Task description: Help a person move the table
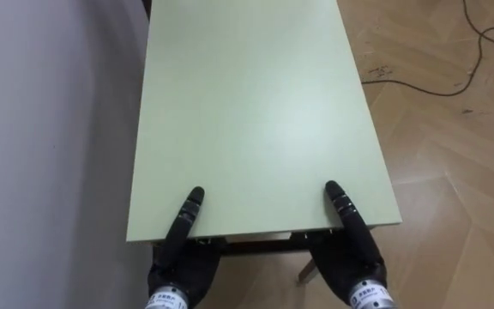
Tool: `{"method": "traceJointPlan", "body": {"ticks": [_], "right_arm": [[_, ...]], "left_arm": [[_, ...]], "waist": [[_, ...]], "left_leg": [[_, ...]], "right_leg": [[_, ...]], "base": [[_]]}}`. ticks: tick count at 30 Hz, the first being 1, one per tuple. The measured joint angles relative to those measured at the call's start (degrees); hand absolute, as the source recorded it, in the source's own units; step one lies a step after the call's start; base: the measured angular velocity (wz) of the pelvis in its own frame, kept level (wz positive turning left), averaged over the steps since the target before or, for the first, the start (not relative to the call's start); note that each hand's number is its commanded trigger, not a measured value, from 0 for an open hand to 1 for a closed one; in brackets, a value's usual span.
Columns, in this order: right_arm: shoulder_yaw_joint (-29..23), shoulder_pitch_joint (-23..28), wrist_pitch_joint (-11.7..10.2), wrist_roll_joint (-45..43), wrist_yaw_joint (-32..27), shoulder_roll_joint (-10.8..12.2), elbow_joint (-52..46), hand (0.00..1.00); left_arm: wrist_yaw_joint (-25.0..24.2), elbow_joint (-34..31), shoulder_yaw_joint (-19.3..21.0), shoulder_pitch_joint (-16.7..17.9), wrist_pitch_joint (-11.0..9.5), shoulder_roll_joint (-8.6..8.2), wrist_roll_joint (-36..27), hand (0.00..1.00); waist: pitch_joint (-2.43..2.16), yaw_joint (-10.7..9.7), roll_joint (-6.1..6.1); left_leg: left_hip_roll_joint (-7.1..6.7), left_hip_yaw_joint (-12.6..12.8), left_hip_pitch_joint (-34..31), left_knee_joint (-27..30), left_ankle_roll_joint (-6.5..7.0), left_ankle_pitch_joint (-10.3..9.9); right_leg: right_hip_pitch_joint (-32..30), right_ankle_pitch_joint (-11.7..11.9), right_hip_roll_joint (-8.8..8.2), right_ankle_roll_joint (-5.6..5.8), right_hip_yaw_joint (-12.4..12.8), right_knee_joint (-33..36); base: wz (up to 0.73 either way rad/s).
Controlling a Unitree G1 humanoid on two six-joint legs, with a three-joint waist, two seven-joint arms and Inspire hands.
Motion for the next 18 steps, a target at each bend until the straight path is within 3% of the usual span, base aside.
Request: {"method": "traceJointPlan", "body": {"ticks": [6, 9, 10, 12, 13, 15, 18], "right_arm": [[-0.2, 0.0, 0.0, 0.0, -0.1, 0.1, 0.0, 1.0], [-0.1, 0.6, 0.1, 0.1, -0.9, 0.3, 0.0, 1.0], [-0.1, 0.7, 0.2, -0.2, -1.2, 0.5, 0.0, 1.0], [-0.1, 0.7, 0.2, -0.4, -1.3, 0.7, -0.2, 1.0], [-0.1, 0.6, 0.0, -0.2, -1.3, 0.6, -0.2, 1.0], [-0.1, 0.6, -0.1, 0.1, -1.3, 0.7, 0.4, 1.0], [0.0, 0.8, 0.2, 0.0, -1.3, 0.8, 0.8, 1.0]], "left_arm": [[0.7, 0.4, 0.6, 0.0, 0.5, -0.61, 0.0, 1.0], [1.3, 0.6, 0.8, 0.0, 1.2, -0.55, 0.0, 1.0], [1.4, 0.7, 0.5, 0.1, 1.2, -0.44, 0.0, 1.0], [1.4, 0.8, 0.7, -0.3, 1.2, -0.33, 0.0, 1.0], [1.4, 1.3, 0.7, -0.5, 1.2, -0.63, 0.2, 1.0], [1.5, 1.3, 0.9, -0.3, 1.3, -0.61, 0.2, 1.0], [1.8, 1.8, 1.1, -0.1, 1.4, -0.48, 0.2, 1.0]], "waist": [[0.0, 0.2, 0.13], [0.17, 1.4, 0.04], [0.29, 1.5, 0.03], [0.37, 1.2, -0.44], [0.32, 0.4, 0.01], [0.38, 0.2, -0.27], [0.61, 0.4, -0.92]], "left_leg": [[-0.81, 0.1, 0.0, 0.0, 1.0, 0.6], [-1.18, -1.0, 1.5, -0.1, 1.31, 0.8], [-1.63, -3.8, 1.7, 0.2, 1.35, 0.8], [-2.95, -4.9, 1.1, 0.3, 1.31, 0.8], [-3.06, -4.9, 1.0, -0.1, 1.31, 0.8], [-2.78, -4.2, 2.1, -1.3, 1.29, 0.8], [-2.56, -4.4, 3.6, -1.7, 1.27, 0.9]], "right_leg": [[-0.3, 0.0, -1.29, 0.0, 0.2, 1.2], [-2.1, 0.0, -2.15, -0.11, 2.4, 6.3], [-2.9, -1.6, -1.7, -1.15, 5.1, 5.9], [-2.8, -2.0, -0.78, -2.9, 7.3, -1.8], [-2.2, -1.0, -1.0, -1.45, 6.3, -1.5], [-1.7, 0.5, -0.61, 1.11, 6.3, -0.9], [0.3, 0.5, -0.14, 1.01, 6.7, -2.5]], "base": [[0.05], [-0.05], [0.0], [0.32], [0.47], [0.29], [0.01]]}}
